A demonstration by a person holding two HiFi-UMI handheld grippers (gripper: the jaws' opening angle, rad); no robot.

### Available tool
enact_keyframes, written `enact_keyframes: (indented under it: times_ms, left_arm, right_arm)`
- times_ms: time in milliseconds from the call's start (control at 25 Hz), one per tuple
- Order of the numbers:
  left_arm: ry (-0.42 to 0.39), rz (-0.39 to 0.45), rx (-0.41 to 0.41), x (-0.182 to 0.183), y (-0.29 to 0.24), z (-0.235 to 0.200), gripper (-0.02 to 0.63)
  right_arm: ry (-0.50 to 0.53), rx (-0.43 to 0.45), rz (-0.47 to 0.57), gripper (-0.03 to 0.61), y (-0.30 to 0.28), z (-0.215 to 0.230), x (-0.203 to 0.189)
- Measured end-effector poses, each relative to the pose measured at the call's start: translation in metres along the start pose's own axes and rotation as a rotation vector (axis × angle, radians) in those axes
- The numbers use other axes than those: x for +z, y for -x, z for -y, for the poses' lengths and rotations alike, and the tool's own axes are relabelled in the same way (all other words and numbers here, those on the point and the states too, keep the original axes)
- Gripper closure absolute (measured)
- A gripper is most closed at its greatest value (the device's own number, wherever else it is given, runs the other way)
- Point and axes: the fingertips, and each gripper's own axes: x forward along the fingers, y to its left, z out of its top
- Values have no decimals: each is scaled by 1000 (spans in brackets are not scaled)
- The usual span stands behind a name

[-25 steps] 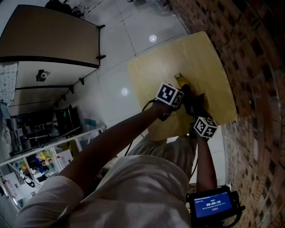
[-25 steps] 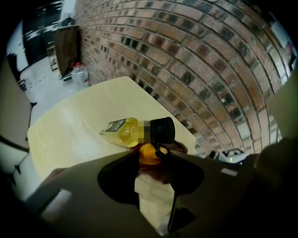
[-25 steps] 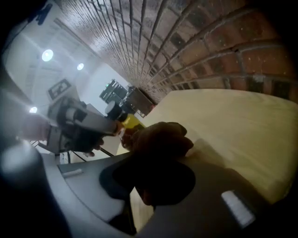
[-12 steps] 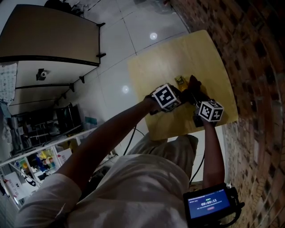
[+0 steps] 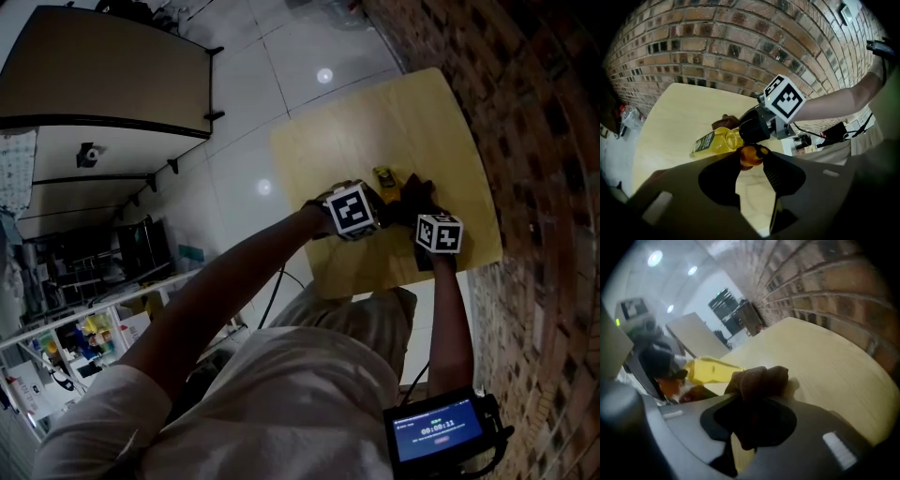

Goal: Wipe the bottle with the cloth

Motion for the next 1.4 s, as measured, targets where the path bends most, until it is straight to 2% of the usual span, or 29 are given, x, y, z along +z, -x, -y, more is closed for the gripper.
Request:
enact_keyframes:
  times_ms: [80, 120, 160, 240, 320, 440, 480, 560, 680, 760, 880, 960, 1040, 1160, 1240, 1400]
  left_arm:
    - [-27, -12, -14, 0, 3, 5, 445]
    - [-40, -18, -23, -1, 4, 7, 445]
    - [-56, -26, -28, -4, 4, 8, 445]
    - [-107, -46, -41, -7, 3, 9, 445]
    - [-183, -71, -55, -11, 0, 6, 445]
    - [-287, -112, -77, -17, -4, 2, 446]
    - [-308, -120, -86, -19, -5, 2, 448]
    - [-337, -126, -101, -20, -6, 5, 448]
    - [-371, -134, -113, -23, -7, 9, 445]
    - [-381, -133, -118, -23, -8, 12, 445]
    - [-394, -124, -125, -24, -8, 18, 445]
    - [-414, -144, -124, -29, -7, 22, 445]
    - [-435, -176, -119, -35, -6, 23, 446]
    - [-474, -201, -112, -41, 0, 24, 445]
    - [-496, -222, -106, -49, 4, 25, 445]
    - [-521, -268, -111, -69, 6, 30, 445]
  right_arm:
    - [-179, 117, 92, 511, 23, 0, 6]
    - [-232, 183, 112, 509, 31, -6, 6]
    - [-250, 243, 111, 509, 36, -15, 5]
    - [-219, 323, 91, 509, 36, -37, 2]
    - [-214, 364, 118, 509, 31, -49, 10]
    - [-290, 399, 195, 509, 16, -45, 28]
    - [-303, 395, 190, 511, 11, -42, 29]
    - [-288, 359, 110, 511, -3, -39, 19]
    - [-188, 269, -64, 511, -26, -38, -7]
    - [-117, 205, -138, 512, -36, -34, -17]
    - [18, 99, -201, 511, -40, -29, -29]
    - [71, 49, -209, 511, -35, -27, -35]
    - [39, 24, -182, 511, -23, -23, -38]
    - [-102, 35, -77, 511, 7, -15, -40]
    - [-162, 46, -28, 509, 26, -11, -48]
    - [-183, 33, -20, 508, 50, -4, -77]
